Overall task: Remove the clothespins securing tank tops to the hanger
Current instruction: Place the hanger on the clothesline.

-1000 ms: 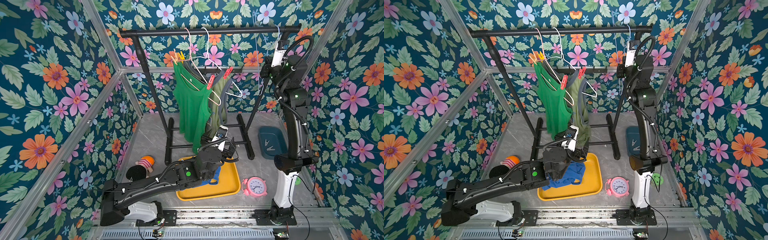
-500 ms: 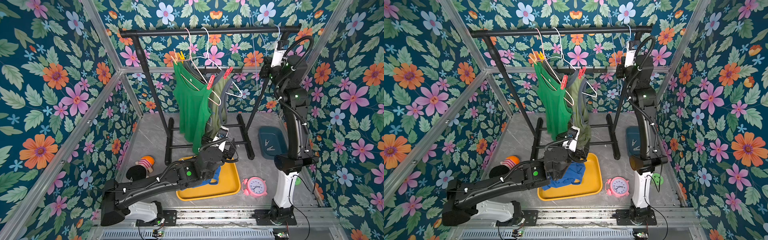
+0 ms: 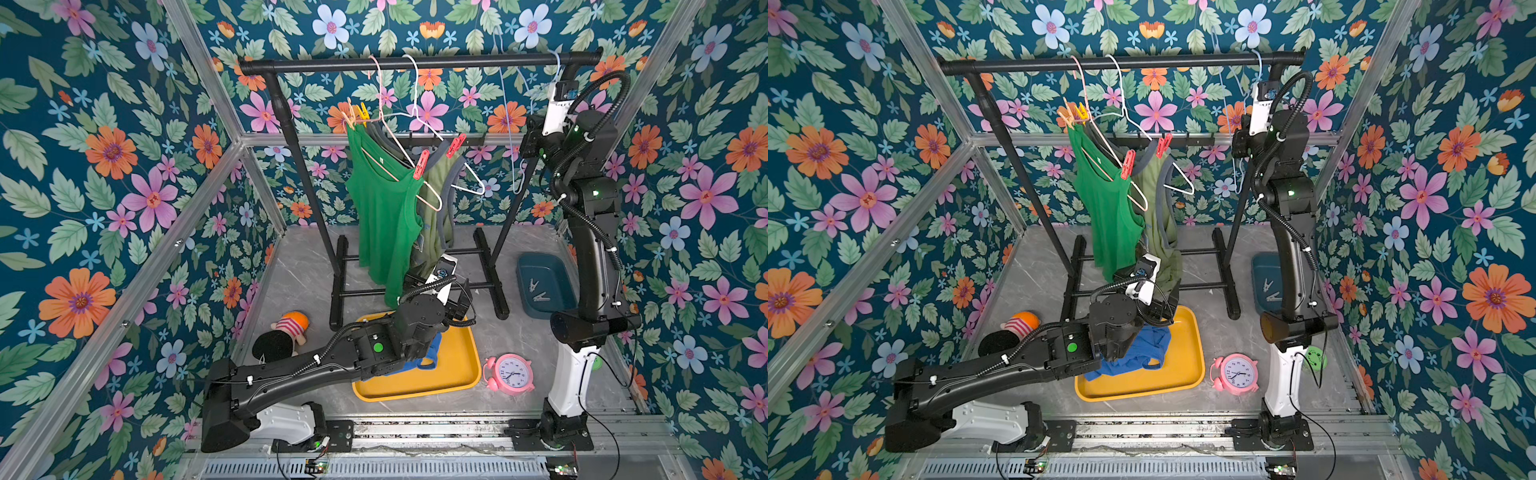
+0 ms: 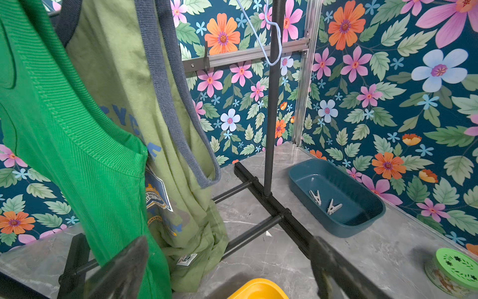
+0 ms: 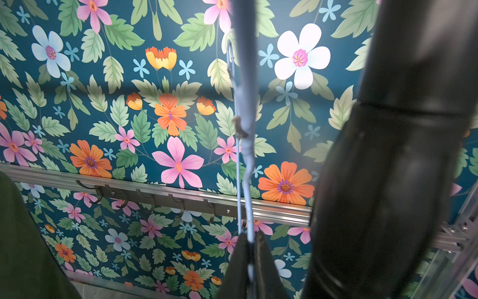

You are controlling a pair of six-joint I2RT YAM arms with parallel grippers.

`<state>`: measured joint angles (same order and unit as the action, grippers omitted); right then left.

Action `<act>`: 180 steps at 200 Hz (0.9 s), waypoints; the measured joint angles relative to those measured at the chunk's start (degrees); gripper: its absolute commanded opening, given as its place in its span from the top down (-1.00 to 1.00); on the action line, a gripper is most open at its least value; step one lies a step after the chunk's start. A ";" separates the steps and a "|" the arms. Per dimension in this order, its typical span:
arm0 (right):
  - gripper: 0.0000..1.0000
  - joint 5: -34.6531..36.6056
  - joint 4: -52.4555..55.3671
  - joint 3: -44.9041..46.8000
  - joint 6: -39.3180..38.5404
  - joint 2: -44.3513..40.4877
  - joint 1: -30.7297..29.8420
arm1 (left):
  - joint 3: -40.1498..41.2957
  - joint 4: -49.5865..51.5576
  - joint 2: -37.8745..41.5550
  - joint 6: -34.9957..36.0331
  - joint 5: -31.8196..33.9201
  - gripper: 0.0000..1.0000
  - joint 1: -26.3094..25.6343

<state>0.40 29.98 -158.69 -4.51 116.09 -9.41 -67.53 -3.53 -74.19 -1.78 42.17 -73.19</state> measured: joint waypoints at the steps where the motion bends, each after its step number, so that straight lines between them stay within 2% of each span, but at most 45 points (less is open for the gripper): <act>1: 0.53 0.00 0.00 0.00 0.00 0.00 0.00 | 0.00 -0.02 0.02 0.00 0.00 -0.99 0.00; 43: 0.47 -0.20 0.31 0.00 0.04 -0.22 0.00 | 0.44 -0.33 0.31 -0.04 -0.11 -0.99 0.00; 111: 0.07 -0.42 2.27 3.43 0.04 -3.78 0.00 | 0.96 -0.68 0.83 -0.83 -0.66 -0.99 0.02; 180: 0.00 -4.44 3.69 9.75 2.03 -13.16 -0.07 | 0.02 0.61 3.48 -0.85 -0.31 -0.99 0.02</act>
<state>-4.03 33.67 -148.94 -2.48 102.94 -9.47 -67.51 -2.92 -70.72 -2.63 41.87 -73.17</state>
